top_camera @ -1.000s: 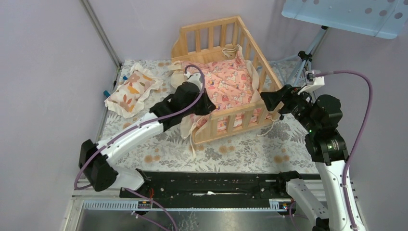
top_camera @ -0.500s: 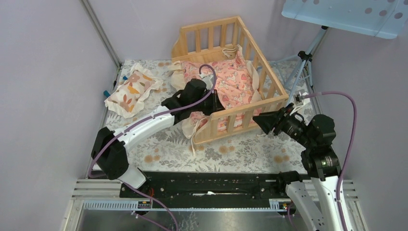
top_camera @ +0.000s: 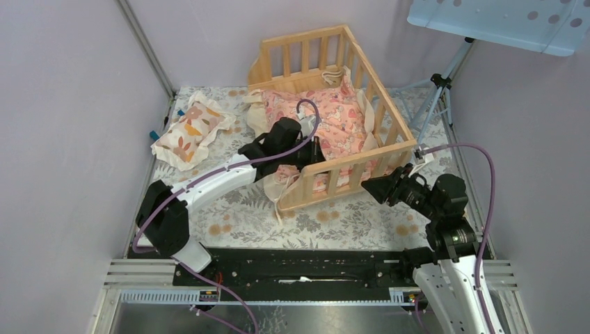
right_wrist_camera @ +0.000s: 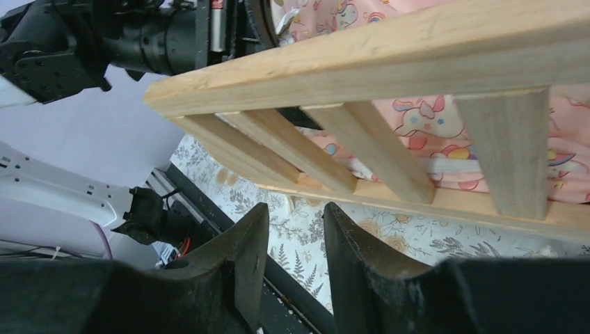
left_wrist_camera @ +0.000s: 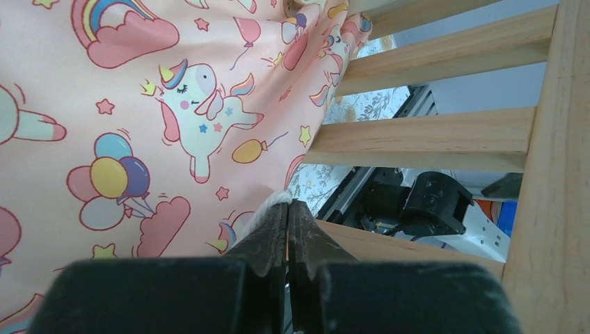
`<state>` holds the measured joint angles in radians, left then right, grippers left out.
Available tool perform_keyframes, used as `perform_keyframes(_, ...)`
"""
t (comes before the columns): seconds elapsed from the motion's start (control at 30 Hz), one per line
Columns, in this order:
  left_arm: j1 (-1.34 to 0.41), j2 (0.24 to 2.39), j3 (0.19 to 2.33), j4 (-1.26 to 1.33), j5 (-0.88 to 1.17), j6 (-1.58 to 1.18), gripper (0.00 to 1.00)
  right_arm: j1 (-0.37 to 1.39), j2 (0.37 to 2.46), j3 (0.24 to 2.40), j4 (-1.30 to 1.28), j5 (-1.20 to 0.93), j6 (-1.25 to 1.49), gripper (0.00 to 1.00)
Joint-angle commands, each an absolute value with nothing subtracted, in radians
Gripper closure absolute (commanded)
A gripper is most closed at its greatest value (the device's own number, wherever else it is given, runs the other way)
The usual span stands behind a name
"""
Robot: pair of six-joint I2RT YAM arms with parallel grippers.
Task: Set up the pet bed
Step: Cross the ropes on the bed frame.
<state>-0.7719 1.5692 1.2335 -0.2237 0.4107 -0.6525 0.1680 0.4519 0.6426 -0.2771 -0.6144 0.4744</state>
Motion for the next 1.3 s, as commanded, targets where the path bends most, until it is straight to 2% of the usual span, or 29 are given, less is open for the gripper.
perform_keyframes(0.0,-0.792,1.479,1.185,-0.274,0.476,-0.599,1.00,0.202,0.510,0.674,-0.239,-0.514,0.433,0.60)
perform_keyframes(0.23,-0.789,1.441,1.164,-0.335,0.415,-0.559,1.00,0.245,0.692,0.713,-0.223,-0.191,0.489,0.70)
perform_keyframes(0.5,-0.742,1.396,1.136,-0.327,0.311,-0.571,1.00,0.255,0.833,0.787,-0.132,0.060,0.498,0.73)
perform_keyframes(0.9,-0.698,1.399,1.133,-0.241,0.379,-0.586,1.00,0.255,1.072,0.960,-0.041,0.061,0.385,0.69)
perform_keyframes(1.27,-0.607,1.421,1.191,-0.119,0.370,-0.787,1.00,0.255,0.859,0.866,-0.098,-0.140,0.346,0.62)
